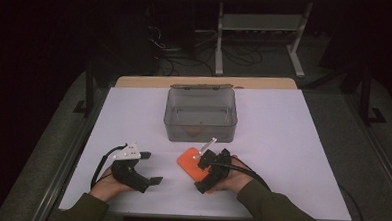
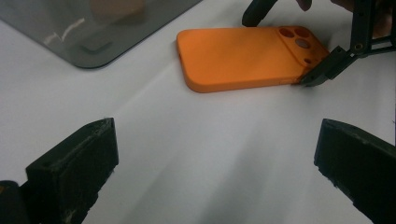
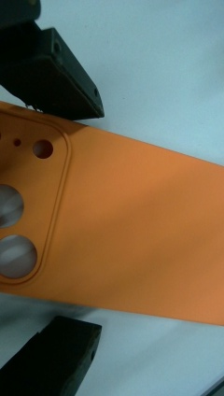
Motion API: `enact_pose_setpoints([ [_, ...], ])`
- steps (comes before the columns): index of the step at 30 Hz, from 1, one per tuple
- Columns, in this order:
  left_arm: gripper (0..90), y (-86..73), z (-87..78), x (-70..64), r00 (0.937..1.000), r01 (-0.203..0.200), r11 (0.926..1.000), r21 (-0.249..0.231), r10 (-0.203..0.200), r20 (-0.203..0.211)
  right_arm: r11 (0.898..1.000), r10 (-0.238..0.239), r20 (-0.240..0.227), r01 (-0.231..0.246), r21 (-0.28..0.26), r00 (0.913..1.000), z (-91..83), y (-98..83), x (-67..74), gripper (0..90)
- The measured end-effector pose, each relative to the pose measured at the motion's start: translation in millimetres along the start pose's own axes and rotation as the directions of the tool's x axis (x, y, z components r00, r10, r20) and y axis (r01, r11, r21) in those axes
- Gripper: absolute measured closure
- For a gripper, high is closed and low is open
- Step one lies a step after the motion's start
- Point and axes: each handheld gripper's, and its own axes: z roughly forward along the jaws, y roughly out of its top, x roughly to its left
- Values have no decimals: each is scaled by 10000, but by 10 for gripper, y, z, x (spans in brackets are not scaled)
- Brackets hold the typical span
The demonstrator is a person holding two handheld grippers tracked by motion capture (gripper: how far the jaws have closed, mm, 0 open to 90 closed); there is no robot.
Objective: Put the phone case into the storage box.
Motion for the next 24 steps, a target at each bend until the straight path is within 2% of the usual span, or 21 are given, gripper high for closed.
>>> enact_pose_setpoints([
  [10,0,1,-8,-2,10000,-15,10000,-16,15,-20,9998,209,147,-209,5,9997,-5,-13,9,0],
  [16,0,2,-5,-2,10000,-2,10000,-10,2,-9,9993,331,155,-328,-200,9993,-14,-41,17,11],
  [24,0,2,3,-8,10000,-17,10000,8,17,5,9993,282,241,-276,-260,9993,-15,-53,26,11],
])
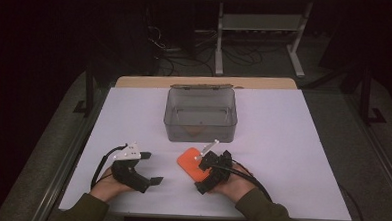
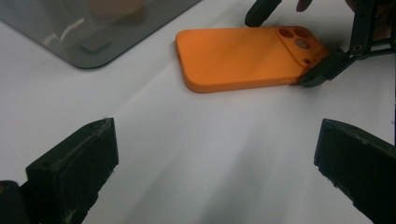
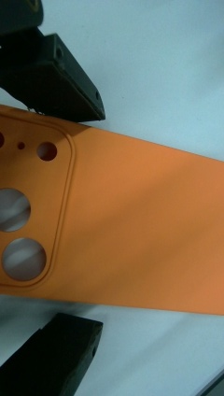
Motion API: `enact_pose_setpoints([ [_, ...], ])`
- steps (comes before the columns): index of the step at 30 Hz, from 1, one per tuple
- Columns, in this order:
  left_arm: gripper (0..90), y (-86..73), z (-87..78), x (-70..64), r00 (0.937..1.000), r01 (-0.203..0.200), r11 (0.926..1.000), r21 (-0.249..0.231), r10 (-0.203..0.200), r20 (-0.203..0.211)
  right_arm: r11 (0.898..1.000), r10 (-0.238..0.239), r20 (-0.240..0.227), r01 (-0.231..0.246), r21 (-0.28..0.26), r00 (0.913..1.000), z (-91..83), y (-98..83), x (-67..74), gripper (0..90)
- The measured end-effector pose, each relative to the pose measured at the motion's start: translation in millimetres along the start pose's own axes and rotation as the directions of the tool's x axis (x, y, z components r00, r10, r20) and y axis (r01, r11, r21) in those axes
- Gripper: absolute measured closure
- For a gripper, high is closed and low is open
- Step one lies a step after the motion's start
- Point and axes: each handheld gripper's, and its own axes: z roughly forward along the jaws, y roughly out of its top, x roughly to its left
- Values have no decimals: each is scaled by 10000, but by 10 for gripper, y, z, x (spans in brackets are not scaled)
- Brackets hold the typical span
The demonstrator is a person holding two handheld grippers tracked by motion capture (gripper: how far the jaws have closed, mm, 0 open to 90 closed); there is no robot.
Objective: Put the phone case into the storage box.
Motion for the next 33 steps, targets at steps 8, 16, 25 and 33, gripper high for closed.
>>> enact_pose_setpoints([
  [8,0,-3,2,4,10000,18,10000,5,-18,6,10000,-9,-62,8,-85,10000,-18,-7,15,58],
  [16,0,3,11,-5,10000,-24,10000,26,24,21,9997,-24,-78,22,-234,10000,-40,-23,28,103],
  [25,0,4,15,-2,10000,-48,10000,39,48,20,9998,141,-55,-142,-164,9999,-45,-16,36,128],
  [33,0,5,15,-4,10000,-52,10000,36,52,34,9998,171,-150,-172,-53,9997,-62,-7,18,153],
])
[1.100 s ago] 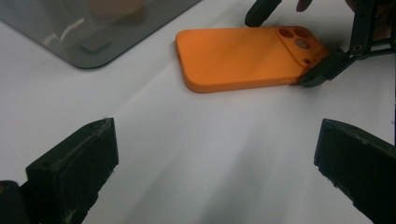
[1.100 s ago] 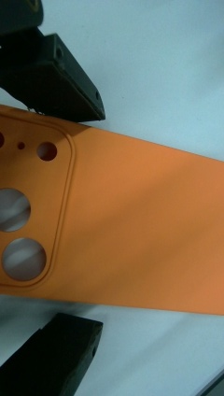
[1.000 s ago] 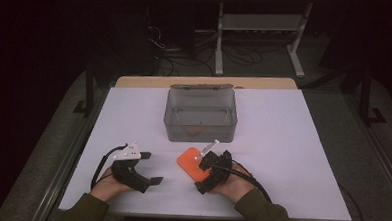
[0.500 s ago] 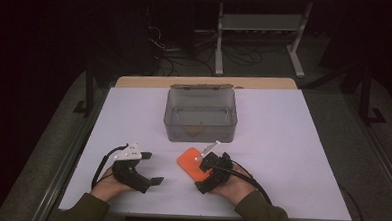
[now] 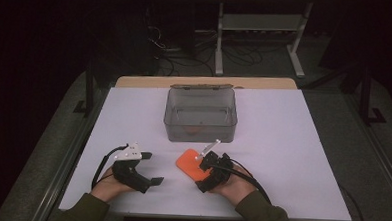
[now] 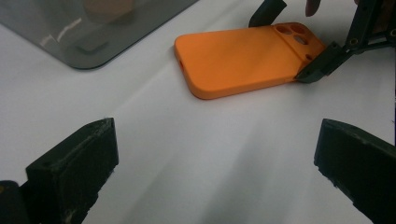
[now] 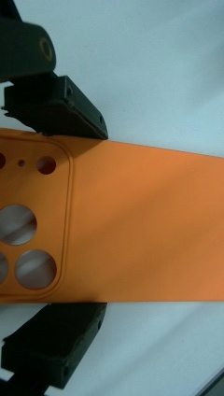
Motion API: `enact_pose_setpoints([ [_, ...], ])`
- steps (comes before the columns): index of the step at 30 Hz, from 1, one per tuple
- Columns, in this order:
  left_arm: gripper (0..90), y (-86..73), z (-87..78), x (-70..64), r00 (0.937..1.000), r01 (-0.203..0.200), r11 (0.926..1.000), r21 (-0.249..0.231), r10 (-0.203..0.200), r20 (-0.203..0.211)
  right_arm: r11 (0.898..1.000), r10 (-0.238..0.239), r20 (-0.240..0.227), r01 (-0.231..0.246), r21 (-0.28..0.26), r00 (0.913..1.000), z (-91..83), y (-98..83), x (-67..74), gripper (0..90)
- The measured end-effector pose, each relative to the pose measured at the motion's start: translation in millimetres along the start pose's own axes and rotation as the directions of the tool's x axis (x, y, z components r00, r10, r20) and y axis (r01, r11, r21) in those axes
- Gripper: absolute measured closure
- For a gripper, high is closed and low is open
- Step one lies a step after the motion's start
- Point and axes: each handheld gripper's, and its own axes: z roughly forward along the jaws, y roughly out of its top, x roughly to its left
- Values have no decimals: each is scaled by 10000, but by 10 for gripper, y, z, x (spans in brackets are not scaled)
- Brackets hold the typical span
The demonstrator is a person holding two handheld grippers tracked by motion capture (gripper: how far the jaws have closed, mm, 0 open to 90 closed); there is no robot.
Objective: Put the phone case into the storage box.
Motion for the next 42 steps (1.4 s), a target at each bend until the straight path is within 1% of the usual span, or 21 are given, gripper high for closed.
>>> enact_pose_setpoints([
  [7,0,0,-2,3,10000,-12,10000,-8,12,13,9998,-190,-218,188,-76,9996,-33,-28,-35,156],
  [8,0,0,-1,3,10000,-6,10000,-14,6,13,9999,-131,-241,129,-89,9996,-39,-32,-39,156],
  [18,0,-1,-5,5,10000,4,10000,-27,-4,18,9988,-351,-418,337,-353,9985,-182,-61,-155,155],
  [32,0,1,-3,2,10000,-9,10000,-24,9,35,9941,-836,-601,791,-747,9947,-402,-127,-391,154],
  [35,0,1,1,1,10000,-33,10000,-6,33,25,9933,-886,-751,824,-811,9932,-426,-141,-453,154],
  [42,0,1,8,-7,10000,-88,10000,9,88,26,9902,-1193,-1011,1109,-853,9877,-472,-146,-574,153],
])
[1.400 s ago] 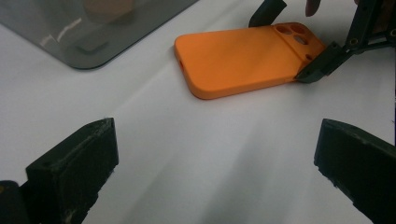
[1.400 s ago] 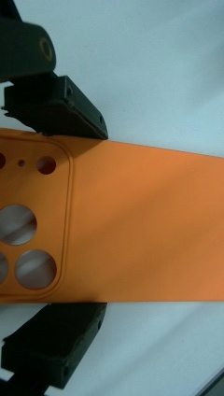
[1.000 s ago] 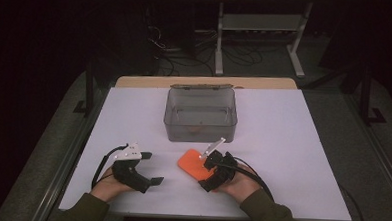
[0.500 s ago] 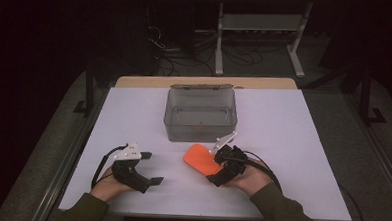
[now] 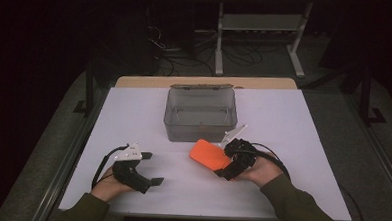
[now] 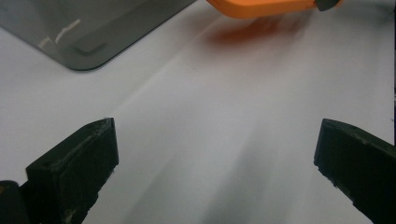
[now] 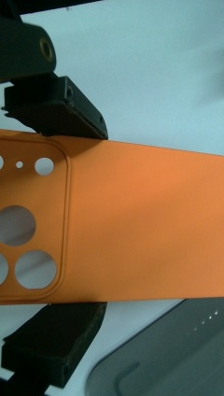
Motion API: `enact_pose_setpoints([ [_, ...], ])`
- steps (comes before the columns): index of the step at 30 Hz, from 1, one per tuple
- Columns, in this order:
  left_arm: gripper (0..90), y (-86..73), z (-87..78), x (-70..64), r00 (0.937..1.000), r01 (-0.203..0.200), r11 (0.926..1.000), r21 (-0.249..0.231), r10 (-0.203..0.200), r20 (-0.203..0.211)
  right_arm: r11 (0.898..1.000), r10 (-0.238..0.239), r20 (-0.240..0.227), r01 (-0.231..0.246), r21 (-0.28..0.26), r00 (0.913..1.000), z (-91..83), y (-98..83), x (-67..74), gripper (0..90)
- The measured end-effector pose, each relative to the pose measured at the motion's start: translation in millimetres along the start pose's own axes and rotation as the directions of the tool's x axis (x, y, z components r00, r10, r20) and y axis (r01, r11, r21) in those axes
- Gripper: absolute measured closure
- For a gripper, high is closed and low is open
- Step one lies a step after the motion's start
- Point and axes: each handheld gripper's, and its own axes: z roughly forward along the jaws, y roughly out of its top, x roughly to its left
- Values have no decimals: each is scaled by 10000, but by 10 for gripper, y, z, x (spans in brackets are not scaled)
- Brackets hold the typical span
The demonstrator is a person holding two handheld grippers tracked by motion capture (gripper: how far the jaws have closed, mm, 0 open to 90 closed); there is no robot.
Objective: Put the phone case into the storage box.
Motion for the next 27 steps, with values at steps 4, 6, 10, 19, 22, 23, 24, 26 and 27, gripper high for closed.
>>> enact_pose_setpoints([
  [4,0,1,6,-4,10000,-88,10000,13,88,-8,9999,-99,-241,96,-94,9997,-19,-6,-52,153],
  [6,0,2,11,-7,10000,-98,10000,12,98,-15,9996,-271,-275,269,-63,9993,-17,-4,-74,153],
  [10,0,8,19,-11,9999,-115,9999,-1,115,-63,9991,-427,-416,424,-86,9982,-23,28,-100,153],
  [19,0,28,24,-11,9997,-145,9999,-9,144,-204,9968,-793,-679,790,-75,9945,30,126,-121,153],
  [22,0,40,20,-12,9997,-153,9999,-54,152,-200,9962,-868,-685,864,-81,9939,38,173,-117,152],
  [23,0,43,19,-11,9996,-179,9998,-67,177,-207,9955,-945,-657,940,-116,9933,42,189,-117,152],
  [24,0,46,18,-10,9996,-193,9998,-54,192,-230,9954,-959,-666,954,-98,9932,42,201,-114,152],
  [26,0,54,17,-12,9995,-186,9998,-75,184,-263,9954,-955,-695,946,-155,9930,46,212,-106,152],
  [27,0,61,14,-15,9994,-179,9998,-104,176,-298,9952,-978,-710,968,-171,9927,49,214,-104,152],
])
